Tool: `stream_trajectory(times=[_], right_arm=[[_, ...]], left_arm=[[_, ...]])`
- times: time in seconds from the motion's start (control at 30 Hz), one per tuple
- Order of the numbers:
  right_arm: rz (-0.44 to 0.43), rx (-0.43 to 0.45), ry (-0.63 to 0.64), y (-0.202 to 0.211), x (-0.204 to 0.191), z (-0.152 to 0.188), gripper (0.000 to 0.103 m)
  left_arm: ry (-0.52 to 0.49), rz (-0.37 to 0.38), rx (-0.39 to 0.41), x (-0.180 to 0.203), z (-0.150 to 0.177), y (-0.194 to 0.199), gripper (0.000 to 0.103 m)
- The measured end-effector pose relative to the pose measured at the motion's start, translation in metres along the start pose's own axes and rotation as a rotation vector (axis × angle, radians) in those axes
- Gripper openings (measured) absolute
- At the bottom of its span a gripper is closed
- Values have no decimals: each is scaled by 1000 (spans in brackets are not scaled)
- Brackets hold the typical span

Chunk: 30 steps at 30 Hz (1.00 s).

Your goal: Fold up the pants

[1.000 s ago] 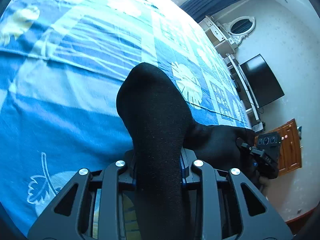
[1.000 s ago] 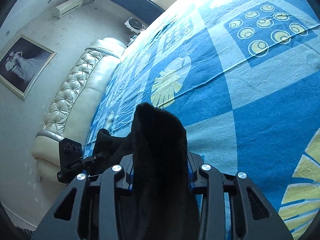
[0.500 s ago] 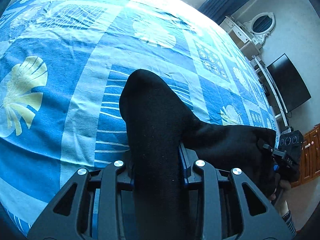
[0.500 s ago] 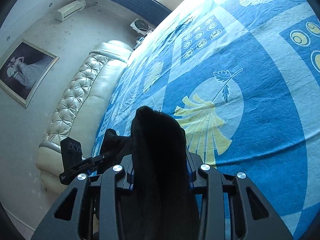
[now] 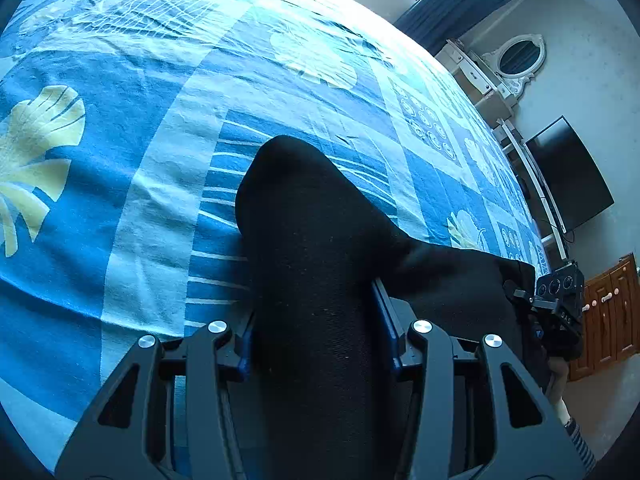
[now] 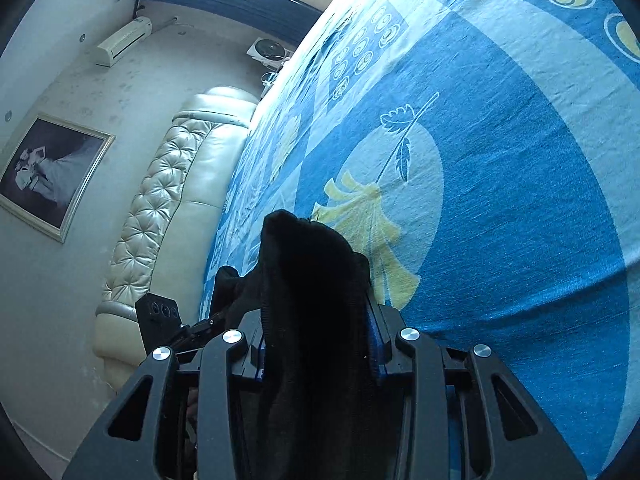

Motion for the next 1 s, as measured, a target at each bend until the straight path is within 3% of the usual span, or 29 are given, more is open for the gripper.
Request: stream_trajectory(times=[0.07,0.13,0.23,0.4,0.6,0.9,1.0], right_arm=[[14,-6,-7,3,-5,0,43],[47,4,2,10,-12,3,53],[78,33,21,29,-19,15,63],[89,45,0,65,-17,50,68],[26,91,-99,98,-10,79,74],[30,40,-78,74,-28,87,75],[68,21,-44,63,-35,88,76]], left_arm=[[-6,-7,6,1,2,6,60],[-22,-33,26,2,8,17,76],[-47,-28,24,3,30,35,89],[73,81,-2,-15,77,64,91],[223,209,0,-36,112,89,91],[216,241,-33,-21,129,82,91],[215,238,-29,-18,130,78,92]])
Point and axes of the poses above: each gripper's, at about its wrist camera, not at the fingertips, and y roughly against the way its jaws point, x to its right, z to its underside, the point moved 4 cm from there along -y, roughly the way its jaws point, and after that the axes turned 7 degrees about y, right-handed, at the moved point
